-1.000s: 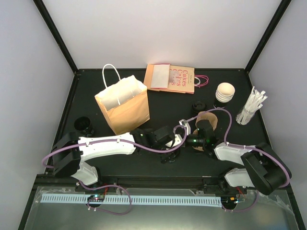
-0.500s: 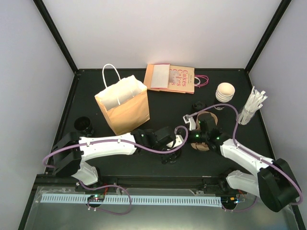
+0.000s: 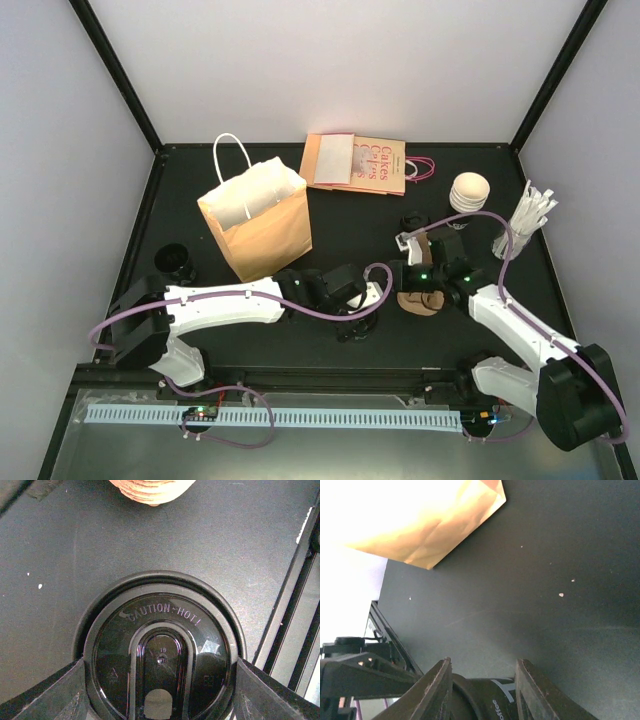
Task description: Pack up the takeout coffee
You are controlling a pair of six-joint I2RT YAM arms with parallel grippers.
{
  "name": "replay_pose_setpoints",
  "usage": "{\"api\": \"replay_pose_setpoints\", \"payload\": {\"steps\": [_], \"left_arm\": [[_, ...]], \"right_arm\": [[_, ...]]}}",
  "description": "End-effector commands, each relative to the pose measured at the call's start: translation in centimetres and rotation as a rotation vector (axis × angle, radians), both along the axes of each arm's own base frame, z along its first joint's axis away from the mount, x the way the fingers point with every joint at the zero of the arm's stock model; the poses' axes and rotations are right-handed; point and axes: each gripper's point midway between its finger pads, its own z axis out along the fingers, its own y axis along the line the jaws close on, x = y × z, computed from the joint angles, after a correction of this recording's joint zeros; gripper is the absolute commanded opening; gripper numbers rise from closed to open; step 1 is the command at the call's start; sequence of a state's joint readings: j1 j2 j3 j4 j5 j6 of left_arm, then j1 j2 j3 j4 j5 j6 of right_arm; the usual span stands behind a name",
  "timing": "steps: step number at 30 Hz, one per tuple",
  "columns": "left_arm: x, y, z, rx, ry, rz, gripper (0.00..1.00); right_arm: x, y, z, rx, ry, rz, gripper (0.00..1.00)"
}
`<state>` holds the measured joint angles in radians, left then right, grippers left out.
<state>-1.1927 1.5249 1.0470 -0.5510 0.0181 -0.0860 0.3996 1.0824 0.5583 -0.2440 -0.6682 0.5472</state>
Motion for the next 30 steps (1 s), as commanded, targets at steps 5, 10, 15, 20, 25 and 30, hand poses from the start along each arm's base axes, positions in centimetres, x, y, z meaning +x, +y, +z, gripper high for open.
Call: {"api": "replay_pose_setpoints", "payload": {"steps": [5,10,15,20,25,30], "left_arm": [[-2.4,3.5,-2.4,0.167,0.089,-0.062,0.6],[-2.2,3.6,-0.6,0.136,0.046,-0.091,0.6],[-1.8,3.7,0.5,0.134,0.013,-0.098,0.6],[-1.9,3.2,2.8,0.041,0.079,-0.101,0.6],[-1.8,3.7,6.9,-0.152,0.151,-0.12,0.59],[-0.8,5.2,9.8,-0.256,0.166,-0.106,0.6]], "right_arm": [[-3.5,-0.2,-1.6,0.022,0.048,0.12,0.38],[-4.5,0.0,-1.3,0.048,0.044,0.165,0.38],[-4.8,0.1,-0.8,0.065,0.037,0.178,0.38],[-4.6,0.2,-0.6,0.073,0.029,0.171,0.38],[-4.1,0.1,-0.2,0.074,0.015,0.139,0.37],[-4.2,0.3,0.2,0.098,0.014,0.154,0.37]]}}
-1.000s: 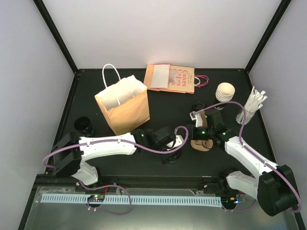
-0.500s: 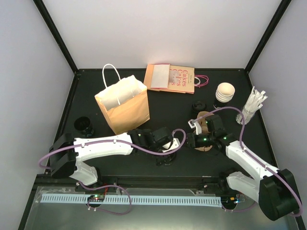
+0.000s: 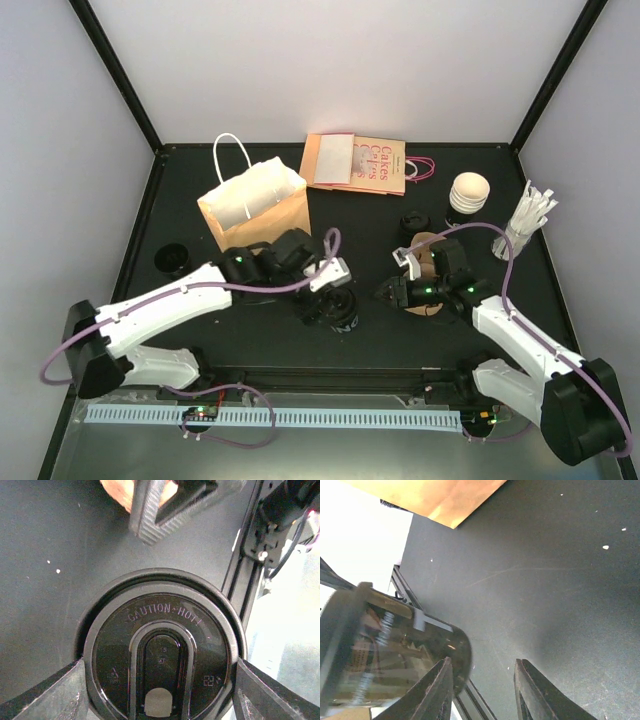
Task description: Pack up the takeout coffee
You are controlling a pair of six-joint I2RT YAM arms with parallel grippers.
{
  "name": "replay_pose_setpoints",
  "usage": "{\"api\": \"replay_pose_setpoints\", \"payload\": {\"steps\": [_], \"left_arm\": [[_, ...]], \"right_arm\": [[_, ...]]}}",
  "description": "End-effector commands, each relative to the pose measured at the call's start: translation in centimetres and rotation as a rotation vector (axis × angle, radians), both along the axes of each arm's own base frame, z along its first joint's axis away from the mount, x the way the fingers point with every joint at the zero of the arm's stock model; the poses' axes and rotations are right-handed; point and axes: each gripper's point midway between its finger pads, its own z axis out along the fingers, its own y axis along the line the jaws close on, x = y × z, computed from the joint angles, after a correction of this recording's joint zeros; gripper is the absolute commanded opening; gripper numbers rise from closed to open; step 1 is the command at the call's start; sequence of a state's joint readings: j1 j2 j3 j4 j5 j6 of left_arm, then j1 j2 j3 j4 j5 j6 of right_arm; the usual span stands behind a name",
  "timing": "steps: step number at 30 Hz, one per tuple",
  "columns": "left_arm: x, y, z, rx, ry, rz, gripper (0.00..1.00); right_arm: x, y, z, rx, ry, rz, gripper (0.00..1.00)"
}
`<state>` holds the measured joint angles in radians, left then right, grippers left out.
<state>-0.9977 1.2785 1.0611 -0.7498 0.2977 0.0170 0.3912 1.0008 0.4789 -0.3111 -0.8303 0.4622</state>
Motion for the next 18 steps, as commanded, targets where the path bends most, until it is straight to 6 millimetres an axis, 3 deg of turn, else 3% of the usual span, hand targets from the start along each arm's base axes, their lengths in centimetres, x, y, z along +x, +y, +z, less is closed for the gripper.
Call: {"api": "replay_pose_setpoints", "payload": {"steps": [1,9,18], "left_arm": [[-0.7,0.6,3.3,-0.118,0.045,-0.063,0.6],[-2.2,1.1,8.2,-0.335,0.1,-0.167,0.6],[-2.4,1.2,9.2,-0.384,0.091,-0.175,0.61]], "right_arm": [[0.0,0.3,0.9,0.039,-0.016,0.01,0.37],[0.1,0.4,1.7,0.057,-0.037,0.021,0.38],[0.2,0.5,1.9,0.061,-0.042,0.019,0.38]]}}
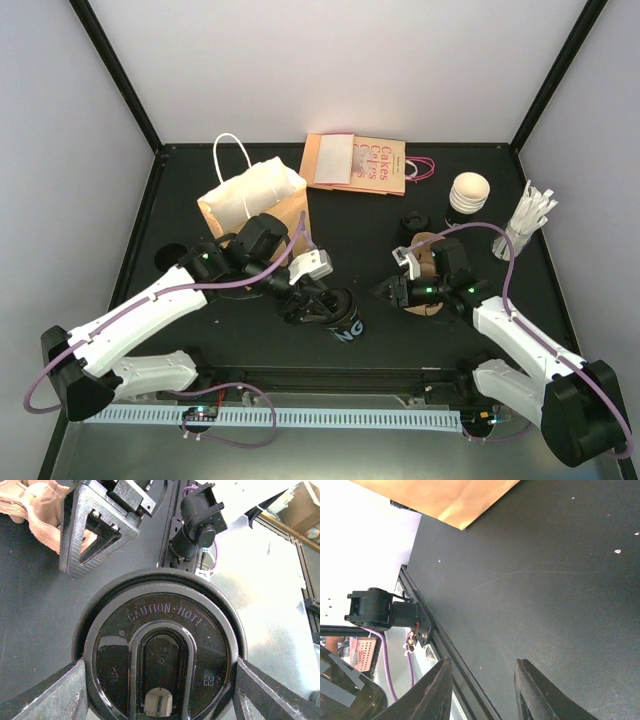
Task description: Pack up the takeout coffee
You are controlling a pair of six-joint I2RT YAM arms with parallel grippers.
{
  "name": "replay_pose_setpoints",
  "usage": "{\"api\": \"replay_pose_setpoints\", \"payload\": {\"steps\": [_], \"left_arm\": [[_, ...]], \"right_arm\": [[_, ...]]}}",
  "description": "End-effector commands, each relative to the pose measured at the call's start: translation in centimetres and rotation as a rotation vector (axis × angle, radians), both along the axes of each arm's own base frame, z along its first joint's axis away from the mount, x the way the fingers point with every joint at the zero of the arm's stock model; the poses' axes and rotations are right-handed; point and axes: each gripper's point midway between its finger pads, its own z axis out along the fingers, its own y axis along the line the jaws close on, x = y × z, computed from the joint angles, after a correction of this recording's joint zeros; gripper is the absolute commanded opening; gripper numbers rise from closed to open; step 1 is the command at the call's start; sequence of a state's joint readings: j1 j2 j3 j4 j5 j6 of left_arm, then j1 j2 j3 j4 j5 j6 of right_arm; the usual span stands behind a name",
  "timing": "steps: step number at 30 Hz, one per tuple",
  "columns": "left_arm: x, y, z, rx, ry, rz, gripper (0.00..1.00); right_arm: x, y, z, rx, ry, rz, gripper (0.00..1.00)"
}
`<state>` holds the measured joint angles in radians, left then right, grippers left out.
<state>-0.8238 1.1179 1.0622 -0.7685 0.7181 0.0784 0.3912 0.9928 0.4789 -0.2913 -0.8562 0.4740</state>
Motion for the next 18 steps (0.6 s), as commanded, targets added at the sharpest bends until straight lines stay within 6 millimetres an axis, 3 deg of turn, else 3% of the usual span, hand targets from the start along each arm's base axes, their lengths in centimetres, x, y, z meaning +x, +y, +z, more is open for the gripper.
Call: {"api": "replay_pose_setpoints", "payload": {"steps": [1,6,18], "left_arm": [[0.2,-0.2,1.7,-0.06,-0.05,-0.015,0.61],[3.3,1.0,-1.5,0.091,-0.146,0.129,0.58],[3.2,-0.7,-3.4,0.179,-0.296,0.065,0.55]], "right_arm": [[0.3,0.2,1.2,0.028,-0.037,0.003,0.38],[0.7,0.0,1.3,0.016,-0.044,-0.015,0.38],[0.3,0.3,1.9,0.047,-0.056,0.01,0.38]]}}
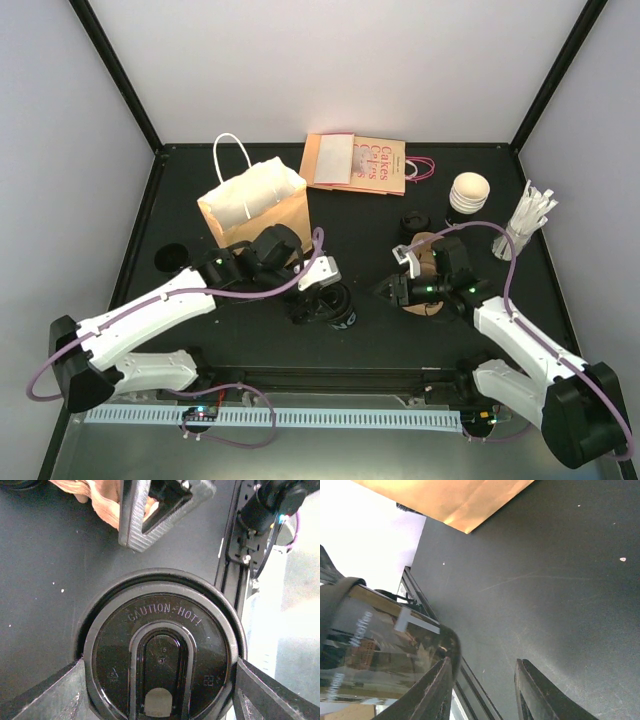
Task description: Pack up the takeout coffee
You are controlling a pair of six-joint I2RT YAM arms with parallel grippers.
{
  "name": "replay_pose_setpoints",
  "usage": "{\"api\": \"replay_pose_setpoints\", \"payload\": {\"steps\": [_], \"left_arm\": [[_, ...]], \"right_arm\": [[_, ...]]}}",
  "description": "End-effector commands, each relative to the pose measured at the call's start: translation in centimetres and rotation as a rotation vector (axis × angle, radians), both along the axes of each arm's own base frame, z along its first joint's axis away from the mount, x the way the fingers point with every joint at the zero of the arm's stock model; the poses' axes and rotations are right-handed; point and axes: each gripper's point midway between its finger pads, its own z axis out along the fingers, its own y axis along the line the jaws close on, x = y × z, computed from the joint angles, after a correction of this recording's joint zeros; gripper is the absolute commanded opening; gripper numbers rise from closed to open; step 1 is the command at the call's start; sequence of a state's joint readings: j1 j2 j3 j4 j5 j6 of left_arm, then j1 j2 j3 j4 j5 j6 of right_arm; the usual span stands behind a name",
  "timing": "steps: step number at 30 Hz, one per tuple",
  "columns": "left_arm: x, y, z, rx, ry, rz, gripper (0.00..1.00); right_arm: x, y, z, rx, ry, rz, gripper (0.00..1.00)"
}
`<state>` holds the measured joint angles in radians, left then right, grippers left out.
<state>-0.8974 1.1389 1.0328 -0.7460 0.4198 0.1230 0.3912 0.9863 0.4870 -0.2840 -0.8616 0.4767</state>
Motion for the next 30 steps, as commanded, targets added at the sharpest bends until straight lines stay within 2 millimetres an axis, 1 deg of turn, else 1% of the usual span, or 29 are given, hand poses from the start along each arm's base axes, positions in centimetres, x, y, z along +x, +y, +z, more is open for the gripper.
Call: {"api": "replay_pose_setpoints", "payload": {"steps": [1,6,11,15,19,21,23,26,30], "left_arm": [[0.6,-1.1,-0.1,0.035,-0.121,-0.058,0.55],[0.8,-1.4,-1.4,0.07,-0.212,-0.119,0.57],[0.3,-1.1,-3.1,0.128,-0.241,-0.2,0.6],[0.7,-0.4,-4.6,0.205,-0.248,-0.206,0.6],[1.8,0.2,-5.8,0.289,-0.308,-0.182,0.59],[1.9,0.2,-6.3,0.319,-0.34,-0.19,0.59],[2.0,0.1,-6.4,0.333,-0.372,-0.193,0.59],[2.1,-0.1,-7.4,0.379,-0.374,-0.205,0.57],[2.3,-0.3,-7.7,0.384,-0.377,-0.194,0.57]], "right_arm": [[0.0,0.1,1.2,0.035,-0.04,0.008,0.38],[-0.5,-0.2,0.8,0.029,-0.041,0.001,0.38],[-1.1,-0.4,0.9,0.038,-0.047,0.001,0.38],[-1.5,-0.5,0.5,0.032,-0.041,0.018,0.38],[-2.1,-0.4,0.0,0.038,-0.026,0.045,0.38],[-2.3,-0.3,0.0,0.044,-0.024,0.055,0.38],[-2.3,-0.2,0.1,0.051,-0.019,0.058,0.38],[-2.5,-0.2,0.0,0.056,-0.007,0.067,0.38],[-2.7,0.0,-0.2,0.068,0.007,0.082,0.37]]}}
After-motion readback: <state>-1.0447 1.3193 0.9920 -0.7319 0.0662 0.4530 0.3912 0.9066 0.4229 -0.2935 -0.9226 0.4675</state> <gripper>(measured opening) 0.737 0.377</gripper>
